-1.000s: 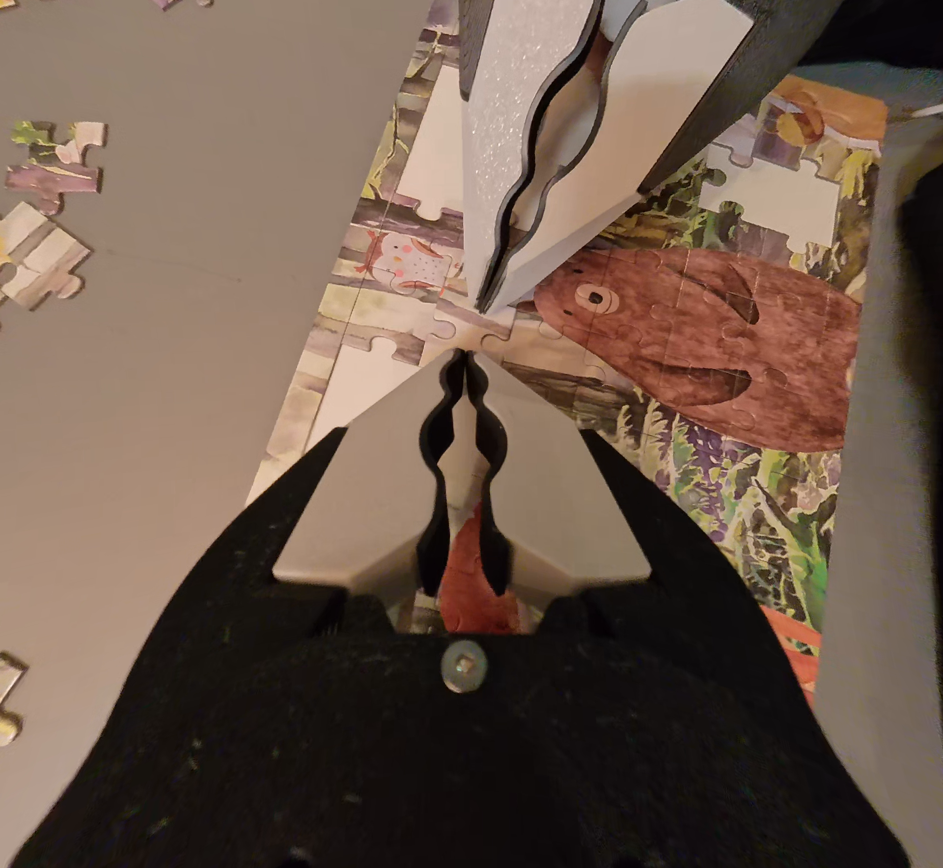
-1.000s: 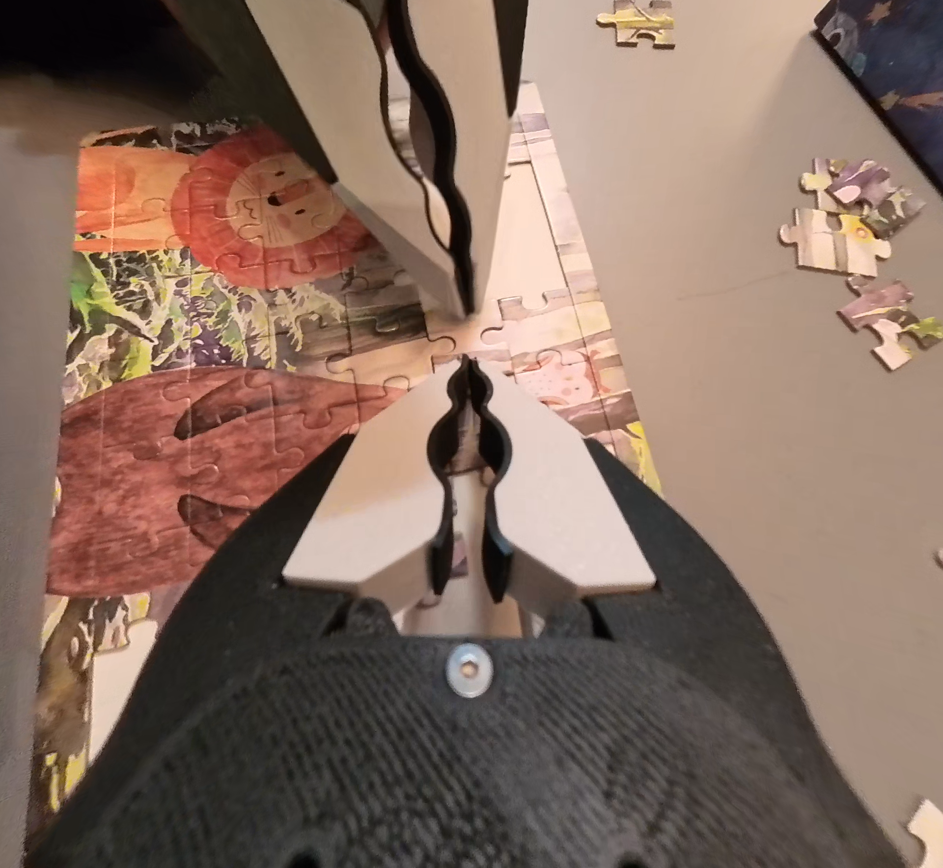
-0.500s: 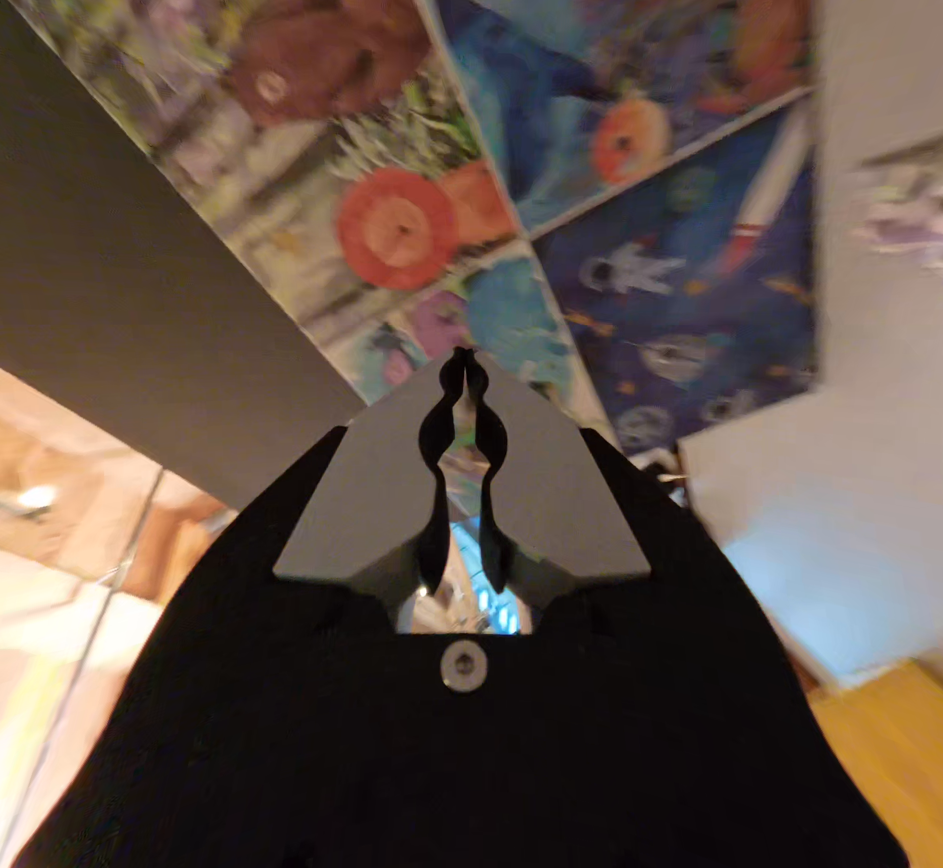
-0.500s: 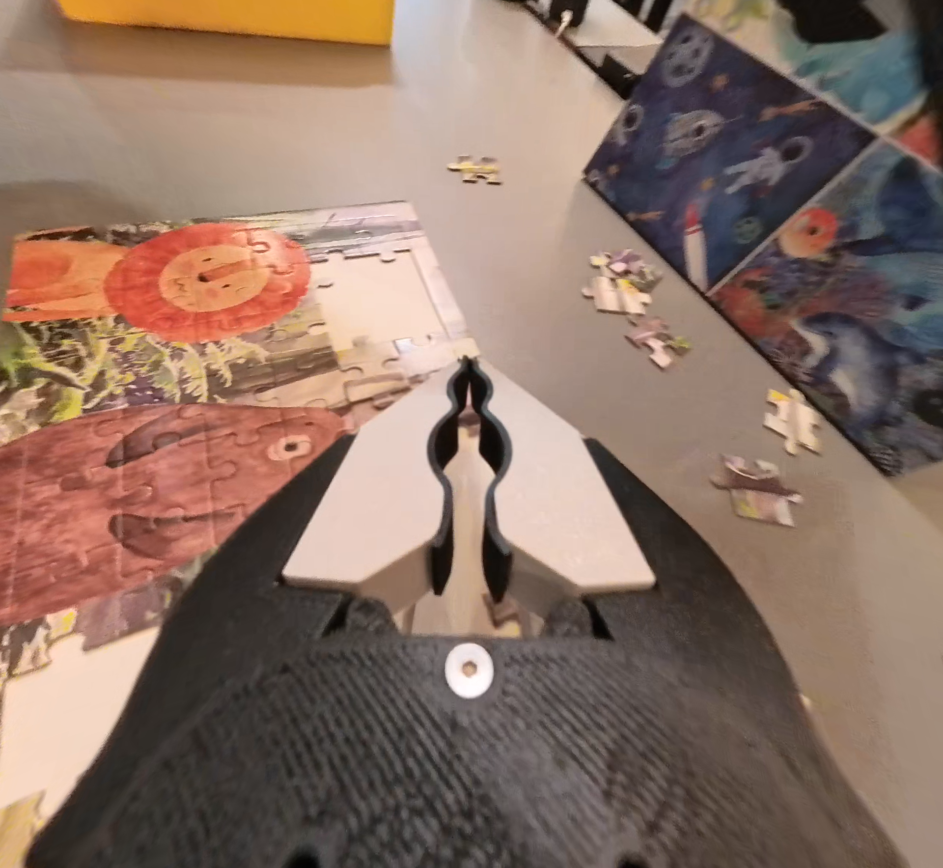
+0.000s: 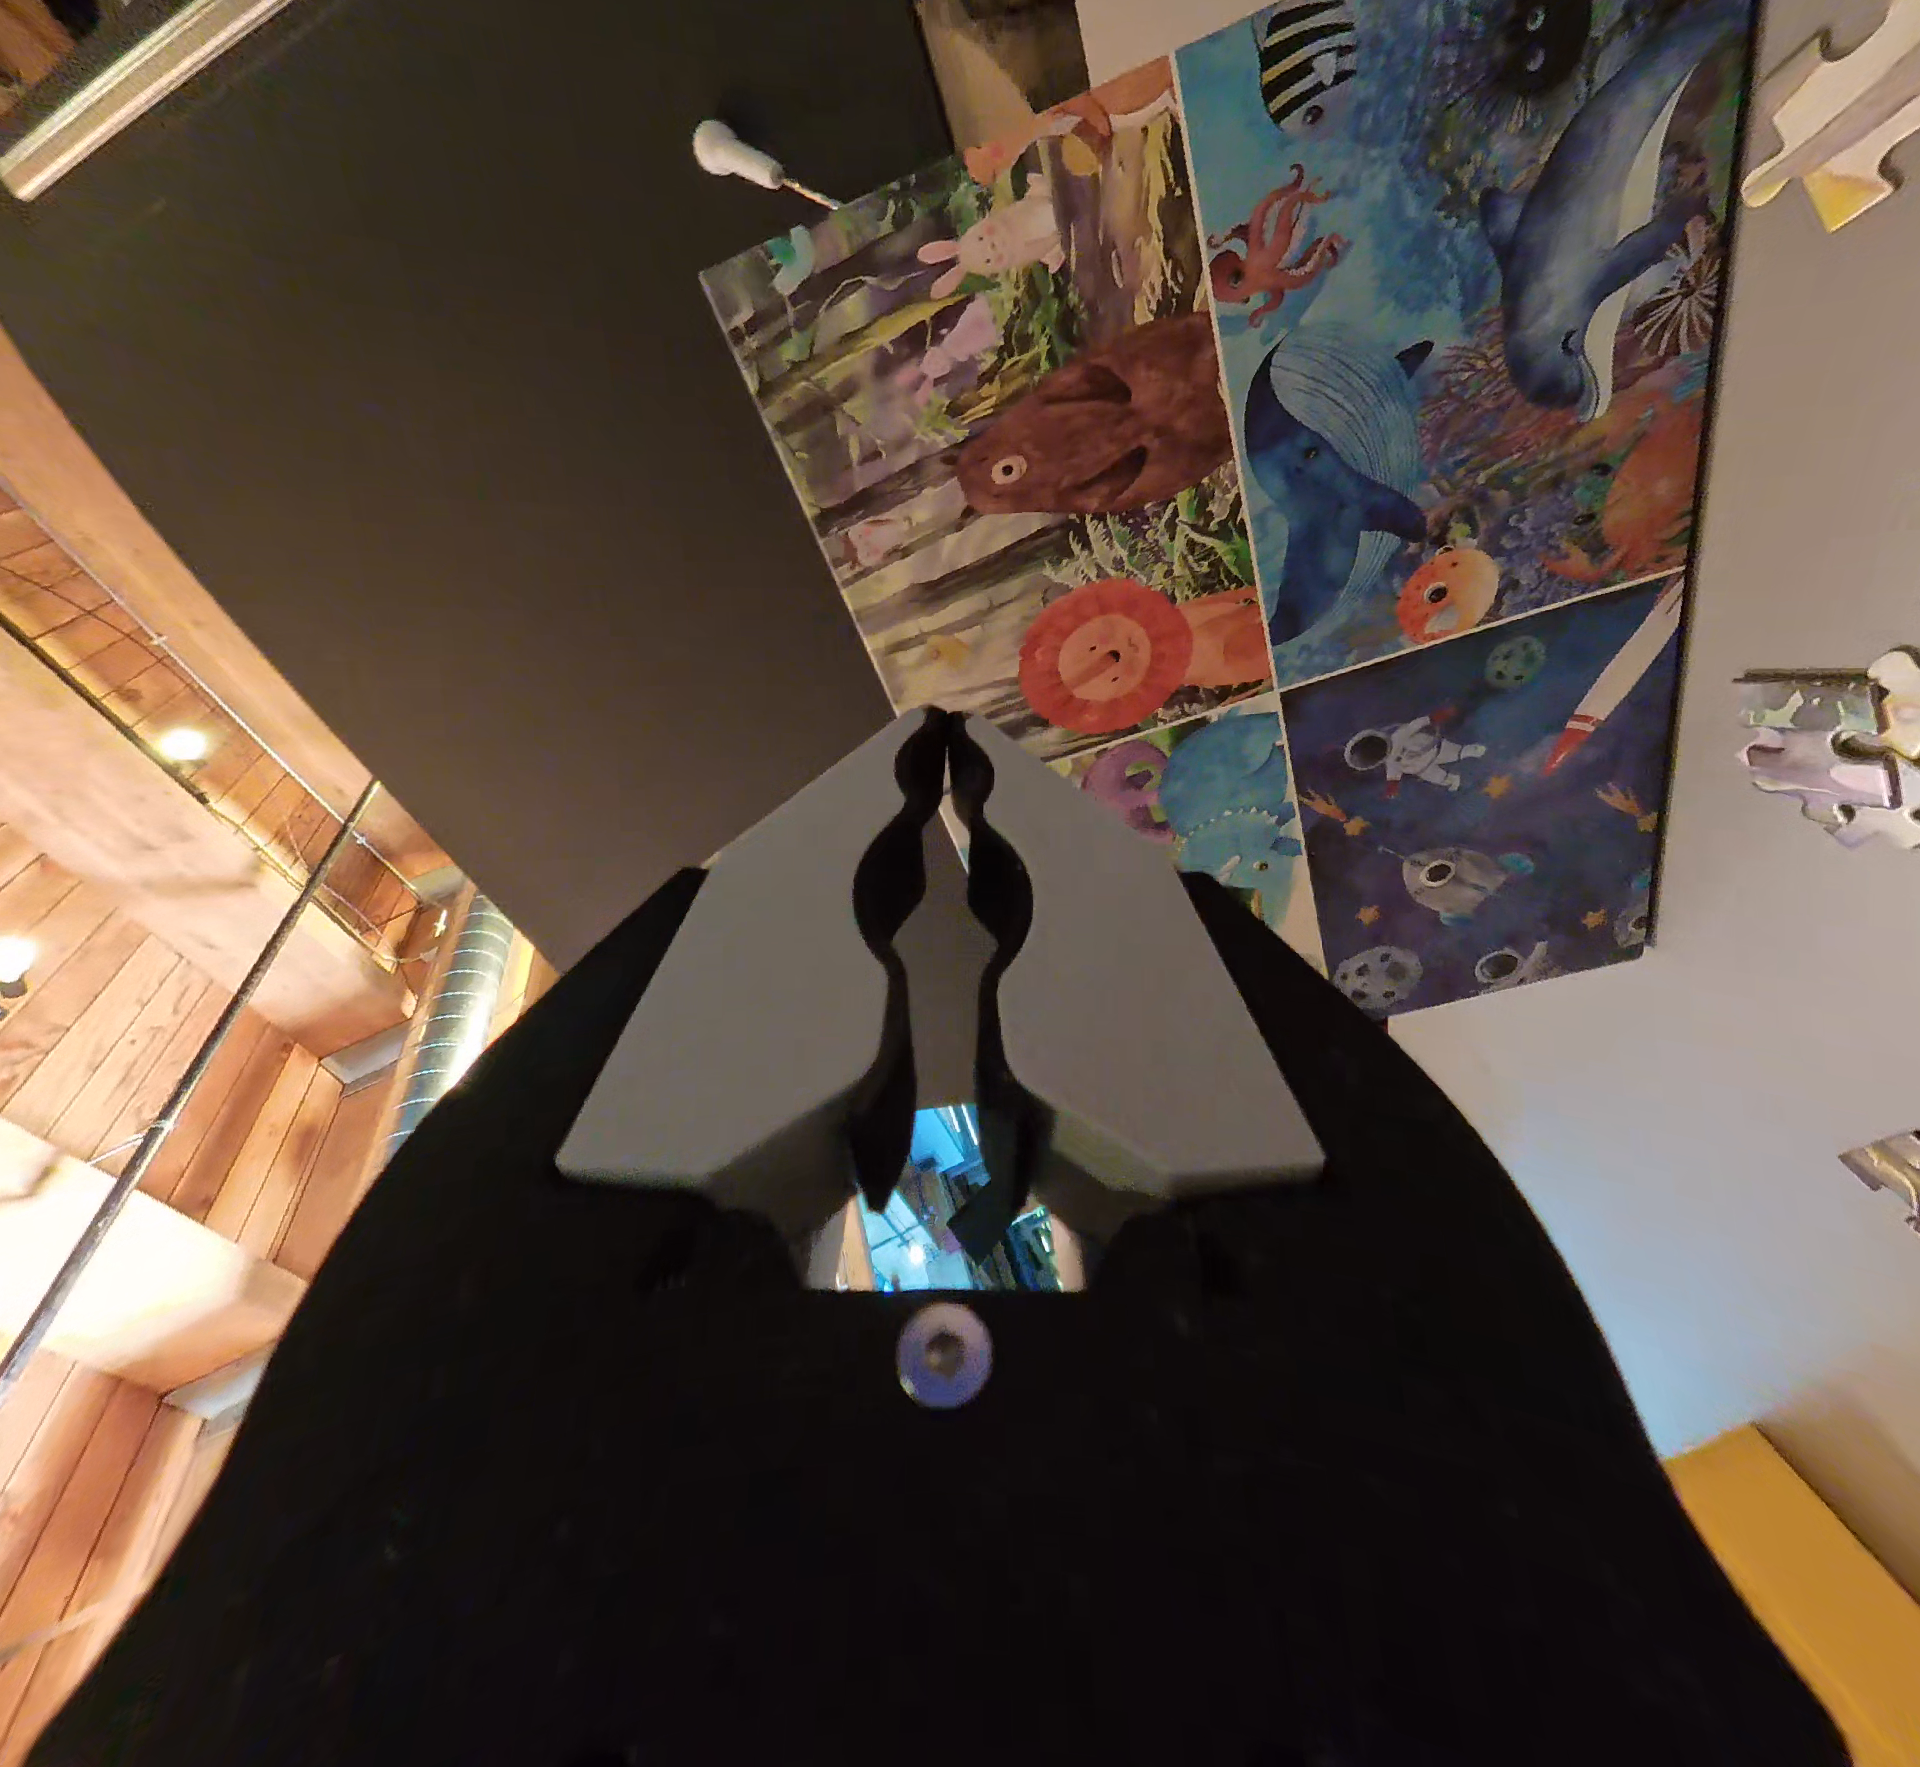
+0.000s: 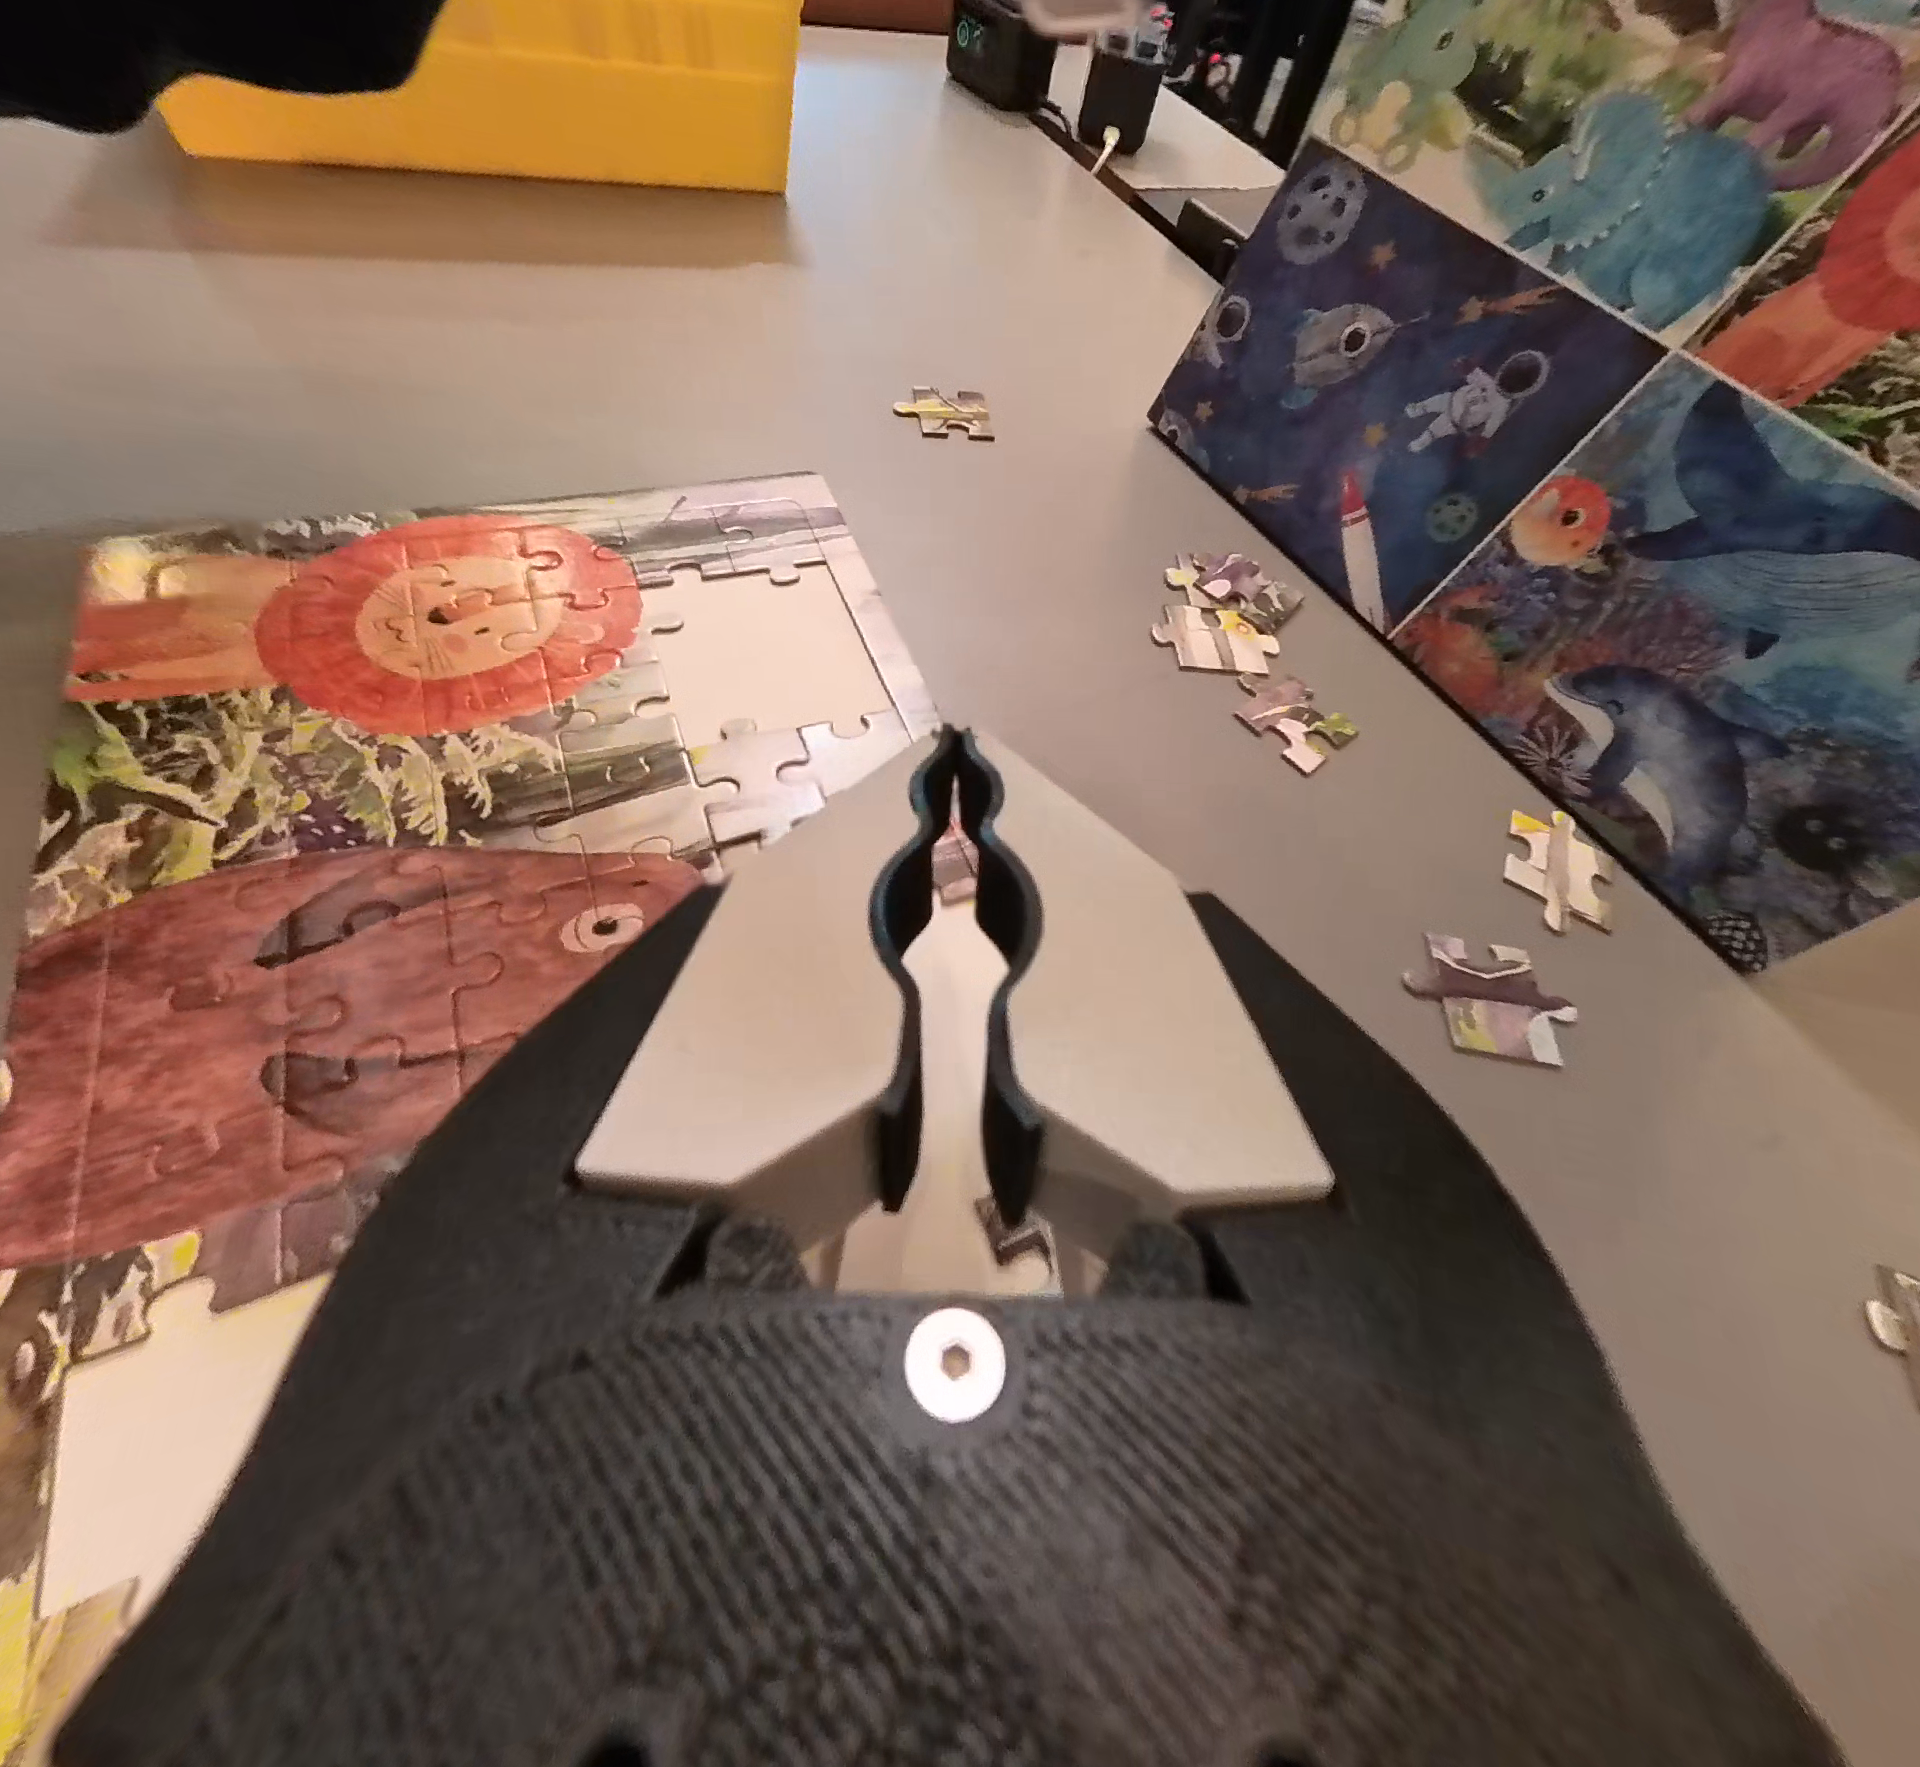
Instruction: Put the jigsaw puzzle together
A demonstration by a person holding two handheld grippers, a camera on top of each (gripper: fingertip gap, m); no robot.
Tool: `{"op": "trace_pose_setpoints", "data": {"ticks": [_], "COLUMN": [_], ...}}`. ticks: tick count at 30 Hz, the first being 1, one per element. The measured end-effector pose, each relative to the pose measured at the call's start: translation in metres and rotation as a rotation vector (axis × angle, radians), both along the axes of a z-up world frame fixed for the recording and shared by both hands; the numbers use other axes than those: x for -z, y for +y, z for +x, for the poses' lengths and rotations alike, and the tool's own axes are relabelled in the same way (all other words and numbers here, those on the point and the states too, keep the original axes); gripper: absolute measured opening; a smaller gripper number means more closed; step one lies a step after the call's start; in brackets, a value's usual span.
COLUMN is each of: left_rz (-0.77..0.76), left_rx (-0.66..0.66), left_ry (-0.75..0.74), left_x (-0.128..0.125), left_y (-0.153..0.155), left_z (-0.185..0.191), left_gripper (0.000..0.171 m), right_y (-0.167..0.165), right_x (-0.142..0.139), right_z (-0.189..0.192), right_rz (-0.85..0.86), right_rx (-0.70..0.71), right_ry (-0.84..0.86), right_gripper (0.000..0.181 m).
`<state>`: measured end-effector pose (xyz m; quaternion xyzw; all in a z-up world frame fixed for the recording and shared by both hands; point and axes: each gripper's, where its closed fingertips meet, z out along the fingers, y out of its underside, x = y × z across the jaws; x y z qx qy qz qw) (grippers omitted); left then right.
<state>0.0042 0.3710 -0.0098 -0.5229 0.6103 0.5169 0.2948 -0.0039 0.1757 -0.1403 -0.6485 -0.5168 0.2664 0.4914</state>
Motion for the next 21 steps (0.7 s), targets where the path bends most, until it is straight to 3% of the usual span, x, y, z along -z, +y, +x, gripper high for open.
{"op": "trace_pose_setpoints", "data": {"ticks": [3,6,13,17,21], "left_rz": [-0.023,-0.095,-0.516,-0.743,-0.832], "left_rx": [0.011,0.044,0.125,0.085,0.026], "left_ry": [-0.073,-0.246,-0.849,-1.092,-1.274], "left_x": [0.0,0.009,0.062,0.103,0.133], "left_y": [-0.012,-0.034,-0.123,-0.17,-0.198], "left_z": [-0.002,-0.001,-0.018,-0.044,-0.074], "left_gripper": [0.0,0.0,0.0,0.0,0.0], "right_y": [0.0,0.002,0.008,0.008,0.01], "right_x": [0.004,0.005,0.01,0.013,0.017], "right_z": [0.0,0.0,0.006,0.006,0.005], "right_rz": [0.009,0.009,-0.013,-0.012,-0.008], "right_rx": [0.002,0.008,0.033,0.035,0.039], "right_ry": [-0.024,-0.026,-0.027,-0.04,-0.054], "right_gripper": [0.0,0.0,0.0,0.0,0.0]}}
